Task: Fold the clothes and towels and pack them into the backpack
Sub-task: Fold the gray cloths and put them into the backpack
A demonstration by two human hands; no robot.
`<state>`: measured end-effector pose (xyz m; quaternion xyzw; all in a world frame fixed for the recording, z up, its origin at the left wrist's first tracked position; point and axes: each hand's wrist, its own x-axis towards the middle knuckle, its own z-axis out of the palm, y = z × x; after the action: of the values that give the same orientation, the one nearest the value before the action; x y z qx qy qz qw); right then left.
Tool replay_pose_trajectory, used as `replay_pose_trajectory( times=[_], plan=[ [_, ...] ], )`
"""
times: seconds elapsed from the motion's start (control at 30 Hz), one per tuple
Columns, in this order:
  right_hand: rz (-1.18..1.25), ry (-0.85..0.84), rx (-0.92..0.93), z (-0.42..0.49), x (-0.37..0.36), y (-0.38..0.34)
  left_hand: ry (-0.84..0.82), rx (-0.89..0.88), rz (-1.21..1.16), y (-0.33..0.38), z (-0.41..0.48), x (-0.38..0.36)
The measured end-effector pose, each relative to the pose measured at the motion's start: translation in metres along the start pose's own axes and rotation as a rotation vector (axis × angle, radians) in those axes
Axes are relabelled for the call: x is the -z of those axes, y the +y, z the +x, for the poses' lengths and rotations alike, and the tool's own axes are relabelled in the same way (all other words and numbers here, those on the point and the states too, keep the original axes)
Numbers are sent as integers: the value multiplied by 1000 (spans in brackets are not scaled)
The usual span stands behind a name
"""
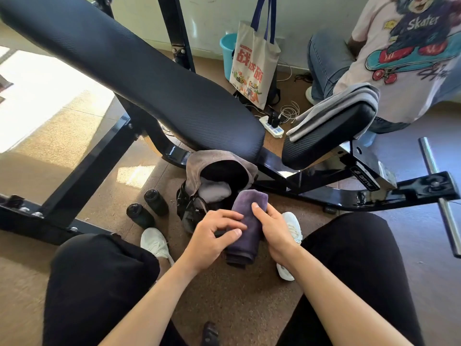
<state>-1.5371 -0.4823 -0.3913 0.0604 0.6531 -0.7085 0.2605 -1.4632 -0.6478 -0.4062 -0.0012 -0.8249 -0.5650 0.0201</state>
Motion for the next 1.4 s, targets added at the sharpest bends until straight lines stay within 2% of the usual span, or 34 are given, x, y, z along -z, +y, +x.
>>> replay_pose_trajectory(
  times=[0.07, 0.1, 0.17, 0.23, 0.33, 0.43, 0.57, 0.7, 0.83, 0.9, 0.97, 1.1, 1.2, 1.27, 1.4],
  plan=[
    [-14, -26, 9, 1, 2, 1, 114, 64, -80, -1, 1, 0],
    [-23, -44, 10, 2, 2, 3, 105, 123, -95, -1, 1, 1],
    [-64, -79, -2, 3, 2, 8, -48, 231, -145, -5, 3, 4],
    [-147, -103, -2, 5, 1, 12, -204, 267, -207, -8, 3, 3],
    [-313, -107, 13, 8, -1, 18, -271, 229, -190, -10, 3, 1],
    [-611, -154, 6, 17, 1, 24, -284, 220, -108, -17, 3, 2],
    [-914, -288, -47, 42, 12, 16, -216, 290, 64, -33, 5, 8],
    [-1099, -262, 24, 93, 23, -1, -107, 328, 337, -44, 17, 19],
    [-1168, -262, 86, 152, 23, -11, -47, 255, 565, -56, 55, 37],
    [-1297, -266, 90, 174, 16, -15, -64, 227, 642, -66, 83, 44],
    [-1376, -276, 117, 196, 8, -21, -151, 176, 710, -77, 113, 46],
    [-1355, -284, 194, 244, 2, -31, -300, 76, 927, -106, 164, 24],
    [-1226, -281, 253, 272, 4, -45, -430, 151, 1149, -143, 190, -5],
    [-1113, -268, 271, 281, 4, -52, -459, 170, 1272, -166, 205, -21],
    [-849, -270, 258, 284, 0, -58, -612, 341, 1276, -212, 215, -39]
  ],
)
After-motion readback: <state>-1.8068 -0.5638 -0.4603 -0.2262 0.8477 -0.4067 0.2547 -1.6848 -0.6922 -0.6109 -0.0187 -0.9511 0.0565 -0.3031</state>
